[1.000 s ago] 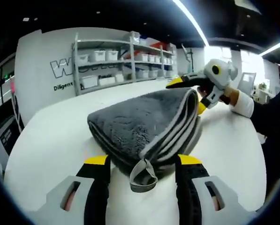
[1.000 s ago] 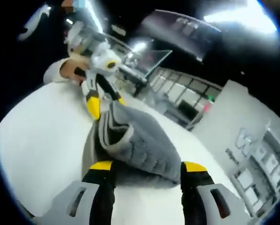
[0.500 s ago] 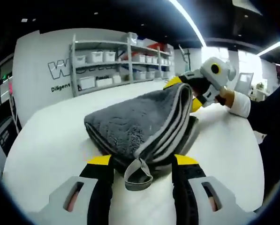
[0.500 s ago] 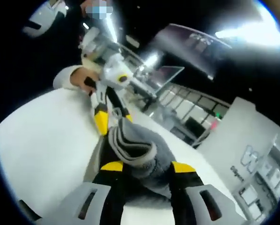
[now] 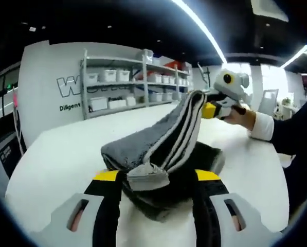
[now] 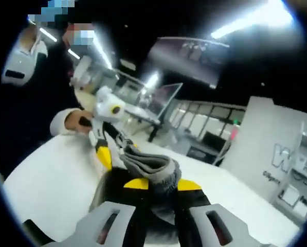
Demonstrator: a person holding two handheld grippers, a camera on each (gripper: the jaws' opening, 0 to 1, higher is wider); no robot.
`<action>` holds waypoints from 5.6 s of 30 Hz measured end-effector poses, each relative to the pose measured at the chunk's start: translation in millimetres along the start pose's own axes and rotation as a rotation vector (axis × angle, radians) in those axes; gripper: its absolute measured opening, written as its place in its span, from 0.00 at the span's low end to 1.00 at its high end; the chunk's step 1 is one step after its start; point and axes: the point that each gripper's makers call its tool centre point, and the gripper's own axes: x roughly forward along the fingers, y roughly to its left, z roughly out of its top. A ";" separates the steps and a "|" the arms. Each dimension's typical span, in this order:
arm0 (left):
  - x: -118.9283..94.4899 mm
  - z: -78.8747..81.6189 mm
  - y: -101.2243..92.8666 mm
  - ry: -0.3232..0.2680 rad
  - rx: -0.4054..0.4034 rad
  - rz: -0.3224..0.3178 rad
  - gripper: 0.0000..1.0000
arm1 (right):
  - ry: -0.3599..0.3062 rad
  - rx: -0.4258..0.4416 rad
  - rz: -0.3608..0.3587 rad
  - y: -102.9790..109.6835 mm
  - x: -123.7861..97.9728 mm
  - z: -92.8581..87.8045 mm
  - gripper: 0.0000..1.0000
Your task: Open the folded towel by lifting each exposed corner and separating the folded layers until the towel lies flat within the target outline without major curled edges
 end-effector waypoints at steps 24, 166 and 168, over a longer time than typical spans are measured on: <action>23.5 72.8 20.0 -0.307 0.257 -0.111 0.83 | -0.136 0.254 -0.019 -29.4 12.0 29.9 0.06; 38.7 101.3 18.7 -0.403 -0.185 -0.363 0.15 | -0.144 0.369 -0.034 -20.5 12.3 6.1 0.08; 39.9 100.4 22.5 -0.405 -0.192 -0.350 0.17 | -0.140 0.349 -0.051 -22.8 13.8 3.8 0.08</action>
